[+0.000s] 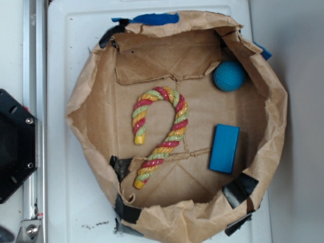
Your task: Grab the blue ball.
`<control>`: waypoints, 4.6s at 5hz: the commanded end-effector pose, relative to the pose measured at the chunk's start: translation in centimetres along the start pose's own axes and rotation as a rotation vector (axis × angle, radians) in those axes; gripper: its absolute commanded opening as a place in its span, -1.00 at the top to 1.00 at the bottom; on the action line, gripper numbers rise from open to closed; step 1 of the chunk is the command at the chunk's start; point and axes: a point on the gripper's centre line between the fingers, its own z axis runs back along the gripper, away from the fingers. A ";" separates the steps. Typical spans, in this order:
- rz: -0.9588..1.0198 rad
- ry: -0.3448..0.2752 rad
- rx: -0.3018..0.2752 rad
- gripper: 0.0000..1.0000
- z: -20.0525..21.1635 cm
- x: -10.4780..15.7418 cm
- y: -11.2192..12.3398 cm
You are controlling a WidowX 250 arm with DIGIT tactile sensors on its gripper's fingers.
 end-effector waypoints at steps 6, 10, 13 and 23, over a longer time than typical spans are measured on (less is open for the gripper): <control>0.139 -0.156 0.090 -1.00 -2.8 7.8 4.0; 0.125 -0.034 0.234 -1.00 -12.4 13.4 5.0; 0.216 -0.134 0.112 -1.00 -14.0 13.6 5.6; 0.220 -0.286 0.025 -1.00 -16.5 17.0 6.2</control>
